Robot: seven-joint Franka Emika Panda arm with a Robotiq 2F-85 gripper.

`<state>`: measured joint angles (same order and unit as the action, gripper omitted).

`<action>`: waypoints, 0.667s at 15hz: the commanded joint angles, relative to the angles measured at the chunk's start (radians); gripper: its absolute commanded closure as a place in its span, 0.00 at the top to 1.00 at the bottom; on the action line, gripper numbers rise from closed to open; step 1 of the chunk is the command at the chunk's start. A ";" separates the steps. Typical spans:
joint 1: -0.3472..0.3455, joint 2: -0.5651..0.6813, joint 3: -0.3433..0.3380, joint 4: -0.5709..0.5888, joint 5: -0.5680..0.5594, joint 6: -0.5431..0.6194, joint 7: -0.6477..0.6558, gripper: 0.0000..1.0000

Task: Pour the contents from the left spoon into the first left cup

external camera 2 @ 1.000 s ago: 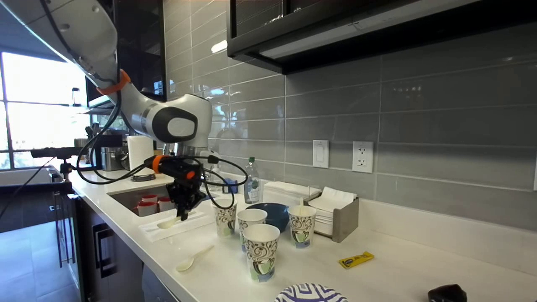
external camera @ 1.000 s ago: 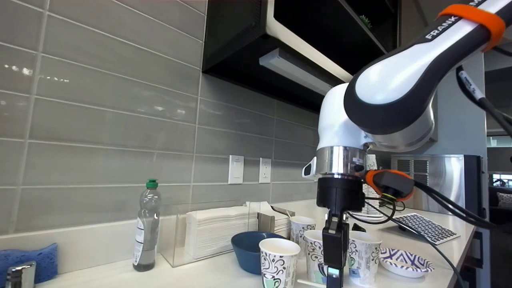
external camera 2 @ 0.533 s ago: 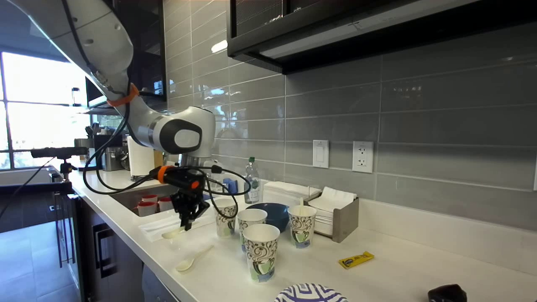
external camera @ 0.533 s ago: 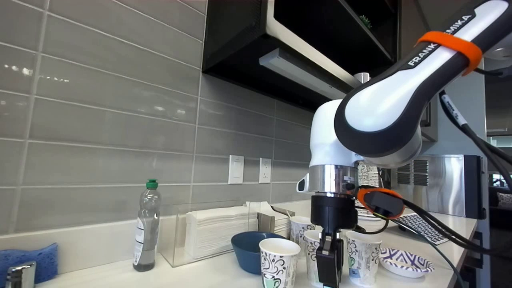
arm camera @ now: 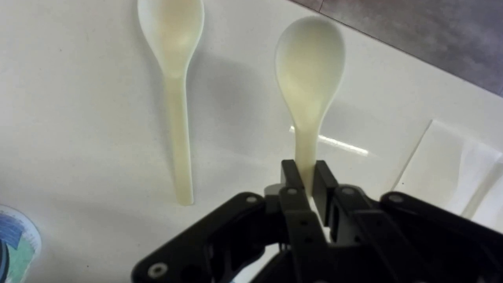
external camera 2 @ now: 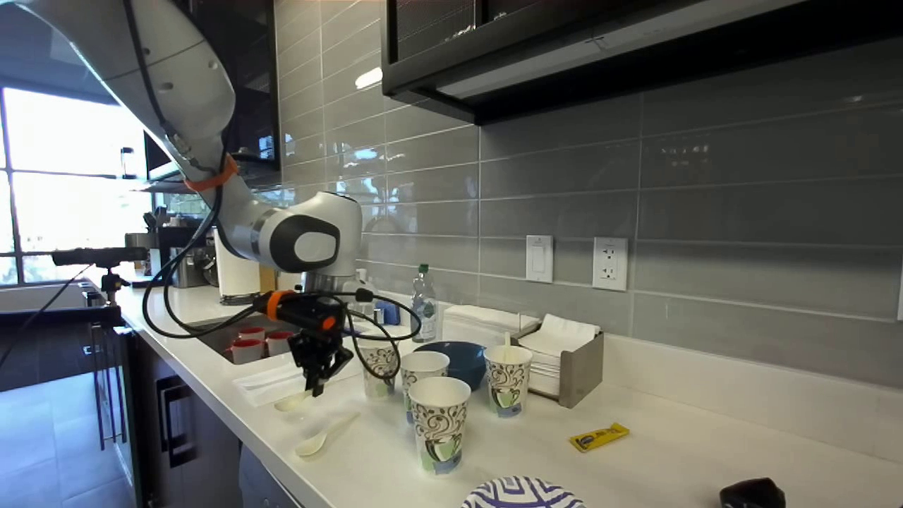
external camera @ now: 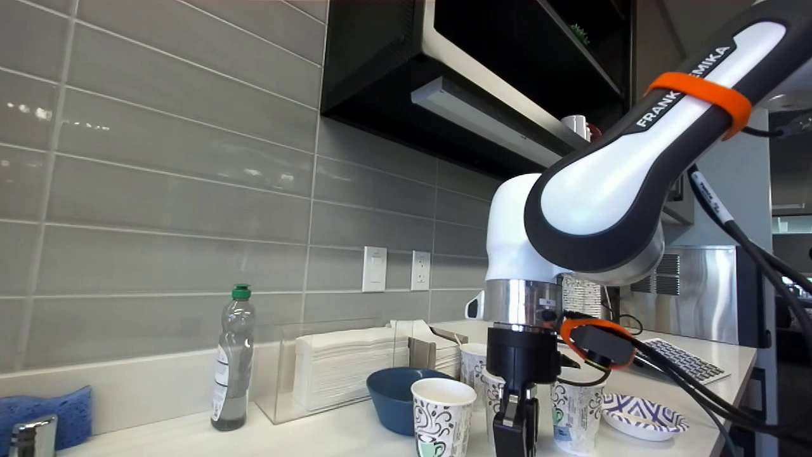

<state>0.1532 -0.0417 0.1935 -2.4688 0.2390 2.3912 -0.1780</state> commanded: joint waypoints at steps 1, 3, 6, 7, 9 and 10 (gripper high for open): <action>0.011 0.026 -0.005 0.000 -0.045 0.034 0.049 0.03; 0.010 0.040 -0.006 0.000 -0.042 0.038 0.051 0.03; 0.010 0.054 -0.006 0.000 -0.043 0.049 0.055 0.03; 0.009 0.059 -0.007 0.002 -0.031 0.051 0.050 0.03; 0.008 0.067 -0.007 0.003 -0.025 0.054 0.045 0.39; 0.009 0.065 -0.006 0.002 -0.027 0.053 0.046 0.46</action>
<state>0.1533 0.0109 0.1931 -2.4709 0.2300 2.4283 -0.1560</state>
